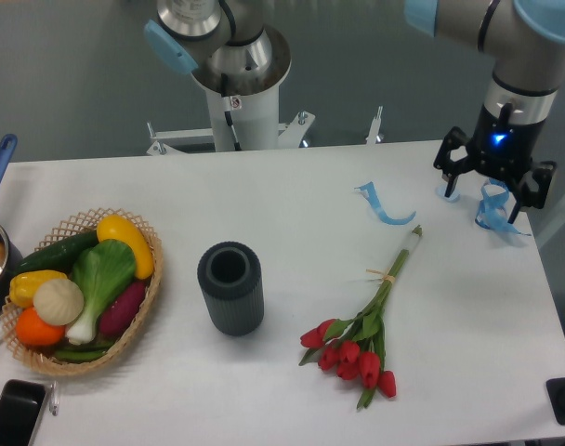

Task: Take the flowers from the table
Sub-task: 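Move the gripper from beside the blue ribbons toward the red tulips, then lower the open gripper over the tulip stems above the blooms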

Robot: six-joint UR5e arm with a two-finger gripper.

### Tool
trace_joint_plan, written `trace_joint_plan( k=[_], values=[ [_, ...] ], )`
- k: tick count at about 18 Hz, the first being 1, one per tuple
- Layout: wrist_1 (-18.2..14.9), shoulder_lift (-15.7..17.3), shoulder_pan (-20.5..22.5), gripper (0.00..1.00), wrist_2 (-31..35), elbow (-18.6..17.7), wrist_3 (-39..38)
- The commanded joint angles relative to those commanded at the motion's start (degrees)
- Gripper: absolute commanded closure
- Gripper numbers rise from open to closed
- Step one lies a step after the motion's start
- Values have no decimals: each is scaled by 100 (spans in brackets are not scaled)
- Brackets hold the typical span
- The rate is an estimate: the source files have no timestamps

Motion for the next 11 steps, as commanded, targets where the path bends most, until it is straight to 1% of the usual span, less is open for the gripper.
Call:
trace_joint_plan(
  k=[2, 4, 6, 8, 10, 11],
  values=[
    [149, -9, -131, 0, 9, -184, -10],
    [421, -9, -185, 0, 9, -439, -36],
    [877, 9, -194, 0, 17, -772, -158],
    [1413, -35, -220, 0, 18, -949, -605],
    [1512, -140, -386, 0, 26, -994, -791],
    [1521, -175, -404, 0, 35, -994, -835]
  ],
)
